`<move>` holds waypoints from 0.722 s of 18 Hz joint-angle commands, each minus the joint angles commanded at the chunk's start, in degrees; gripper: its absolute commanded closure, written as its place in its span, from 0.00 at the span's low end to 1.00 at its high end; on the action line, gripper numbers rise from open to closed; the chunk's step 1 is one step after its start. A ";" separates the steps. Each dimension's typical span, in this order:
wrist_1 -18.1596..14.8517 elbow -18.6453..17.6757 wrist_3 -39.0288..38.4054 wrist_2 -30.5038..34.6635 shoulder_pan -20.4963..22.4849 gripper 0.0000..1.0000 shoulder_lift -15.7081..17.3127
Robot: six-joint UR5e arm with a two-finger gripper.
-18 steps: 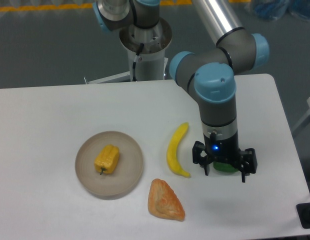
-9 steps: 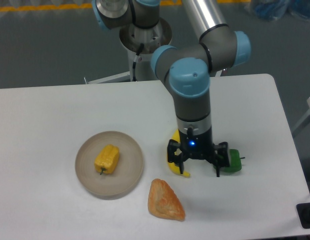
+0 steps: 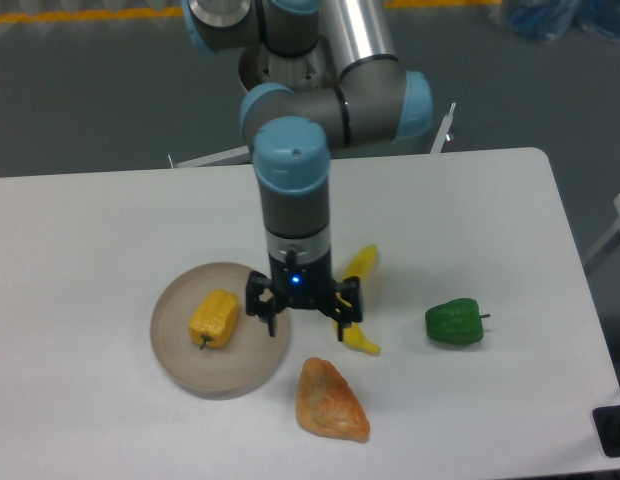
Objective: Pick up the yellow pepper from the plate
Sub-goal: 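Move the open gripper over the plate and lower it onto the yellow pepper, then close the gripper around the yellow pepper on the plate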
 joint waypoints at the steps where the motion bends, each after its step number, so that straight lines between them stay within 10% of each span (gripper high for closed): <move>1: 0.09 -0.54 0.09 0.17 -0.52 0.00 0.00; 13: 0.26 -5.11 6.32 0.17 -5.89 0.00 -1.49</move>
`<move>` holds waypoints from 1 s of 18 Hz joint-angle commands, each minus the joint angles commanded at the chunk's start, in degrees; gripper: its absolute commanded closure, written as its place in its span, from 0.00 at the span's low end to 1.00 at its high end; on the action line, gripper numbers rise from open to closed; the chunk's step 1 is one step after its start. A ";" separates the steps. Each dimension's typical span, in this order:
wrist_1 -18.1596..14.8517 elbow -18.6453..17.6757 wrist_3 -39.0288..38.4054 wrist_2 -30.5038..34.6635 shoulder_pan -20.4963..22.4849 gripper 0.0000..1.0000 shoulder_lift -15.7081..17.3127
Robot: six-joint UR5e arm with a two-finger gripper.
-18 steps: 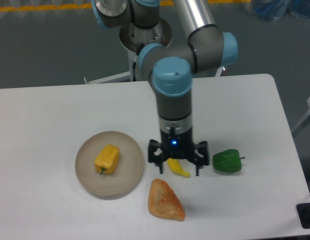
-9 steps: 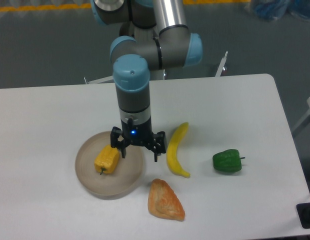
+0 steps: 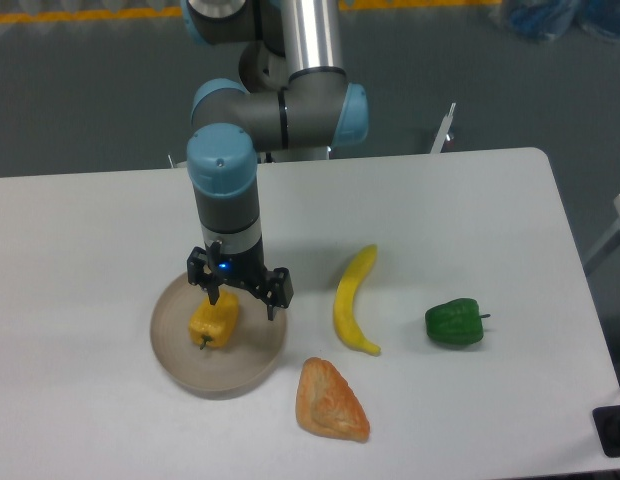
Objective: Pick up the yellow pepper from the plate
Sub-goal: 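Close the gripper around the yellow pepper on the plate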
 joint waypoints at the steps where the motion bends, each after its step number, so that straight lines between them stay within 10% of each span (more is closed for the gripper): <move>1: 0.00 -0.35 0.27 0.00 -0.70 0.00 -0.35; 18: 2.46 -1.67 -0.17 0.26 -3.52 0.00 -3.43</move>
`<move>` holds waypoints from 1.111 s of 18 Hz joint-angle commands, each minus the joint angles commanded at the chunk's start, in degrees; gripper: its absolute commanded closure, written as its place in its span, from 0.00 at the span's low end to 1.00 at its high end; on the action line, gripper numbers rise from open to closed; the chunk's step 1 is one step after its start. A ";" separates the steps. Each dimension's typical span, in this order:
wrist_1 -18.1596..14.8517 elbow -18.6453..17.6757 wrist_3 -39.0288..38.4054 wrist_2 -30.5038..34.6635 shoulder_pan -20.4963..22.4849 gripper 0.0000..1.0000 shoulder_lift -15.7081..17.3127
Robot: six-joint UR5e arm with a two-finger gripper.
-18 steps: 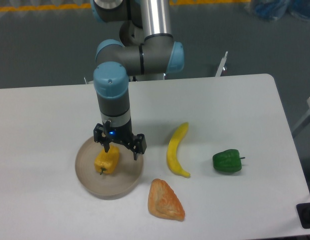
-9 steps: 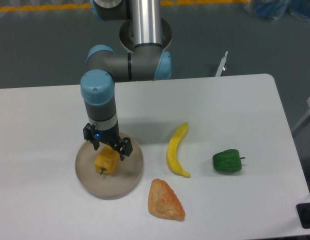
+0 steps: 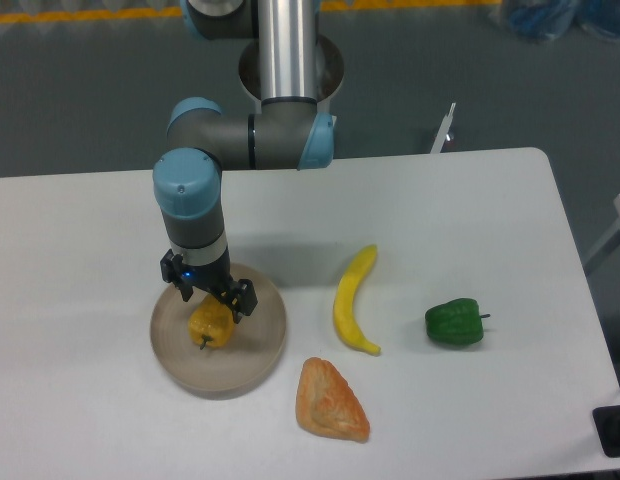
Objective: Pick up the yellow pepper from the plate
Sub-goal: 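Close the gripper around the yellow pepper on the plate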
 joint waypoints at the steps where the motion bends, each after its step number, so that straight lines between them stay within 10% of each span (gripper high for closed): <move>1: 0.00 0.09 0.00 0.00 -0.09 0.00 -0.18; 7: 0.00 0.00 0.00 0.00 0.00 0.00 -0.27; 9: 0.00 0.00 -0.09 0.00 0.00 0.34 -0.27; 12: 0.00 0.09 0.35 0.00 -0.09 0.56 -0.35; 20: -0.09 1.40 2.37 0.00 0.00 0.63 0.61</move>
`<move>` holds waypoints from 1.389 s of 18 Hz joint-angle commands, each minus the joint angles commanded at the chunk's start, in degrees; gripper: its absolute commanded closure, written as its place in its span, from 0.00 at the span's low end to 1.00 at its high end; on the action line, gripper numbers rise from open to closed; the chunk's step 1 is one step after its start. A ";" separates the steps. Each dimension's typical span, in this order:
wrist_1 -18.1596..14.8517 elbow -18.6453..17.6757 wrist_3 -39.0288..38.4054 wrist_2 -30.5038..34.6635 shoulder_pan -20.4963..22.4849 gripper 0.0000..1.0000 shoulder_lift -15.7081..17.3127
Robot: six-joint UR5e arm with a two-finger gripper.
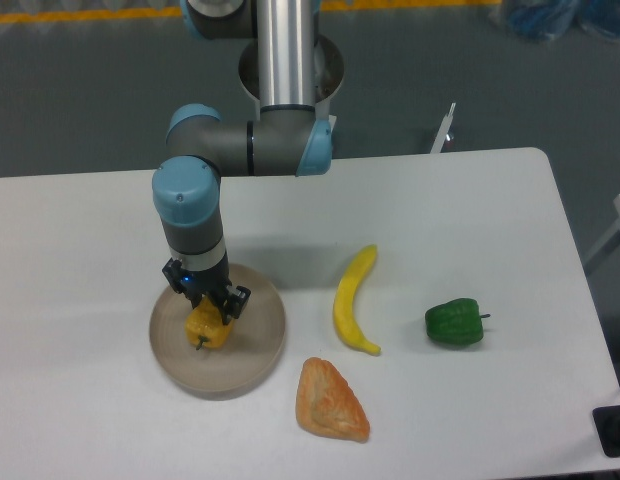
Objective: Pick up the yellow pepper from the plate
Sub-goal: 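Close the gripper around the yellow pepper on the plate, then lift the yellow pepper off the plate and carry it toward the green pepper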
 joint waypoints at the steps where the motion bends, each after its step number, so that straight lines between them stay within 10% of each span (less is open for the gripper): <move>1: -0.17 0.70 1.14 0.17 0.18 0.63 0.53; 8: -1.14 2.73 11.59 3.69 7.11 0.63 4.75; 16: -1.67 2.99 30.14 3.34 24.41 0.63 8.35; 25: -1.67 5.28 35.60 3.69 29.01 0.63 7.65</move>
